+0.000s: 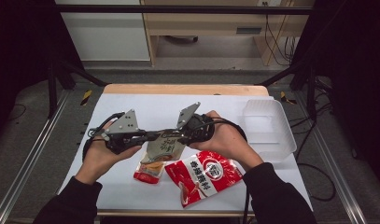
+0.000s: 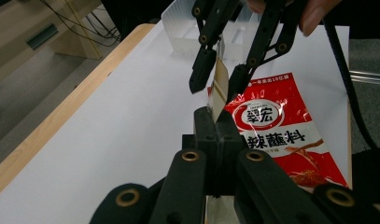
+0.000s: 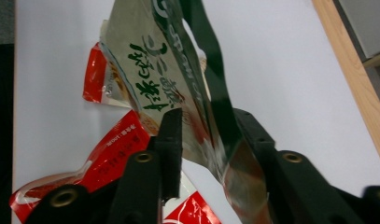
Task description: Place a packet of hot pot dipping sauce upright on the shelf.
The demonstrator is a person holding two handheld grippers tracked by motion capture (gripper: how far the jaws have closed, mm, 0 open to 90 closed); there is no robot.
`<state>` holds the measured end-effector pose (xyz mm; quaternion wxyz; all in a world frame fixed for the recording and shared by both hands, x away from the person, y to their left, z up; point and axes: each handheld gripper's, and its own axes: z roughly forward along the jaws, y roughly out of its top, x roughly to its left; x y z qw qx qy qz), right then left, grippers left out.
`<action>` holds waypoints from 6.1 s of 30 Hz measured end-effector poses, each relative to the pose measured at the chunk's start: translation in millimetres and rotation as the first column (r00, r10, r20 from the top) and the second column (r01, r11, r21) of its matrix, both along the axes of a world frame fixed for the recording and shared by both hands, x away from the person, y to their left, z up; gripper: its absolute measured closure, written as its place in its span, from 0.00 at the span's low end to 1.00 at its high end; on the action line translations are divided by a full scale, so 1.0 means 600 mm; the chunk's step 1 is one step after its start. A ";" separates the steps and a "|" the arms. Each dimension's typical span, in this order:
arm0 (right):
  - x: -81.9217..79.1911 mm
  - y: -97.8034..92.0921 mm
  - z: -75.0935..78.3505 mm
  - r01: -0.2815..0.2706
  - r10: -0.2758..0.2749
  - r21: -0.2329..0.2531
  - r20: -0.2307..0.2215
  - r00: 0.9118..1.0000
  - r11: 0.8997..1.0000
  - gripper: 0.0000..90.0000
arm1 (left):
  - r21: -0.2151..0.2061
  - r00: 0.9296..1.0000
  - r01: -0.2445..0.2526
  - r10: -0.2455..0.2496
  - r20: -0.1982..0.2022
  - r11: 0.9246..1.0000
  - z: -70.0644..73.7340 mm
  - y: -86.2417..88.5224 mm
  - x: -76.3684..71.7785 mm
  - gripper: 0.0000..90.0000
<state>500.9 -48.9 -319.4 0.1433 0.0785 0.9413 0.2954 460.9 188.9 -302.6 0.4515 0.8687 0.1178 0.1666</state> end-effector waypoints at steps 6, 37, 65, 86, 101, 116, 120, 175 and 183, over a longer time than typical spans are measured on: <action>-0.002 0.003 0.002 -0.001 0.001 0.002 0.000 1.000 1.000 1.00 | -0.010 1.000 -0.011 0.011 0.000 1.000 -0.001 0.003 0.001 1.00; 0.014 -0.085 0.072 0.119 -0.110 -0.057 0.136 0.985 0.991 1.00 | -0.118 0.916 -0.400 0.402 -0.011 0.909 -0.185 0.165 -0.025 0.17; -0.020 -0.283 0.120 0.311 -0.305 -0.001 0.194 0.932 0.950 1.00 | -0.125 0.812 -0.579 0.583 -0.008 0.806 -0.222 0.206 -0.012 0.14; -0.040 -0.408 0.100 0.428 -0.427 0.039 0.178 0.886 0.903 1.00 | -0.106 0.762 -0.646 0.645 -0.046 0.756 -0.228 0.228 -0.007 0.14; -0.053 -0.457 0.079 0.440 -0.442 0.043 0.147 0.885 0.897 1.00 | -0.103 0.749 -0.662 0.661 -0.048 0.743 -0.231 0.232 -0.005 0.14; -0.048 -0.464 0.069 0.409 -0.412 0.051 0.138 0.901 0.911 1.00 | -0.103 0.752 -0.658 0.657 -0.048 0.746 -0.232 0.230 -0.004 0.14; -0.040 -0.458 0.068 0.403 -0.406 0.049 0.145 0.902 0.914 1.00 | -0.102 0.753 -0.658 0.657 -0.048 0.746 -0.233 0.229 -0.003 0.14; -0.018 -0.472 -0.033 0.468 -0.468 0.036 -0.013 0.884 0.883 0.46 | -0.079 0.761 -0.649 0.648 -0.044 0.757 -0.236 0.224 -0.002 0.14; -0.040 -0.431 -0.015 0.438 -0.440 0.045 0.025 0.898 0.898 0.22 | -0.085 0.764 -0.645 0.644 -0.045 0.759 -0.235 0.224 -0.002 0.14</action>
